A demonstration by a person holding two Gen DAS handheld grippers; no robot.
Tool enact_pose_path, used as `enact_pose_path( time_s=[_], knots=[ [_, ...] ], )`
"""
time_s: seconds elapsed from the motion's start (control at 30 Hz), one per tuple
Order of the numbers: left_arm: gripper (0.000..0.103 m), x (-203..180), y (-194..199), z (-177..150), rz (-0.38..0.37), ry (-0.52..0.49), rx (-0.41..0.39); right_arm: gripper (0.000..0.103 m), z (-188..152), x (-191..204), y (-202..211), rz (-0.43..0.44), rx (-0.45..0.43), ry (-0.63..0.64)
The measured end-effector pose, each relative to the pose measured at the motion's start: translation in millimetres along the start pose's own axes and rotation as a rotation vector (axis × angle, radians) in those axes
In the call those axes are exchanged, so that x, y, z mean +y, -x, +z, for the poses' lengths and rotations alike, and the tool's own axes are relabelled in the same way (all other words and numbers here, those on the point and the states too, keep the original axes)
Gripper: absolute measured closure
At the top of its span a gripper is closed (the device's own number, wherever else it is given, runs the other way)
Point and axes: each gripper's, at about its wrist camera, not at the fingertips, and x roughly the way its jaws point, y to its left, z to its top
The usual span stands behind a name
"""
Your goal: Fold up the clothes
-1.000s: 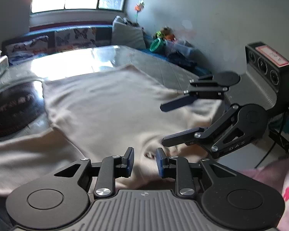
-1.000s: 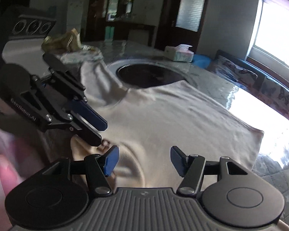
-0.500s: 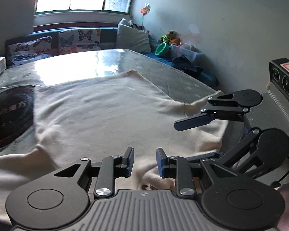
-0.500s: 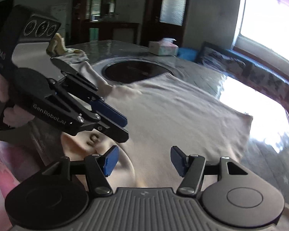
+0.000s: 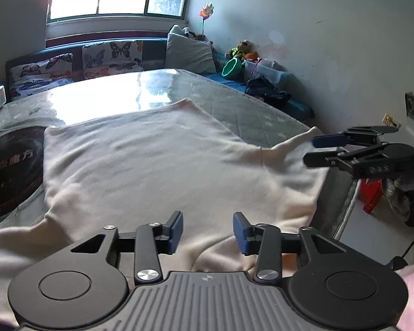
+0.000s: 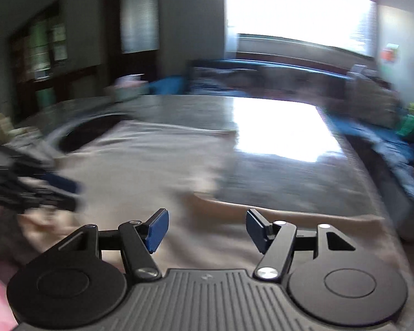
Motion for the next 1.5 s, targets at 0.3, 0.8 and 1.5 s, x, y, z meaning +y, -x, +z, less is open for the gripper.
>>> enact_pose_path(
  time_s=[0.3, 0.8, 1.5],
  knots=[
    [0.049, -14.2, -5.9, 11.3, -0.017, -0.008, -0.01, 0.041, -28.3, -95.4, 0.7, -0.386, 0.013, -0.175],
    [0.046, -33.7, -13.8, 13.6, -0.037, -0.036, 0.015, 0.063, -46.4, -130.5, 7.5, -0.412, 0.012, -0.332],
    [0.043, -60.1, -38.8, 18.1, -0.068, -0.081, 0.043, 0.098, -3.1, -111.6, 65.5, -0.255, -0.204, -0.339]
  ],
)
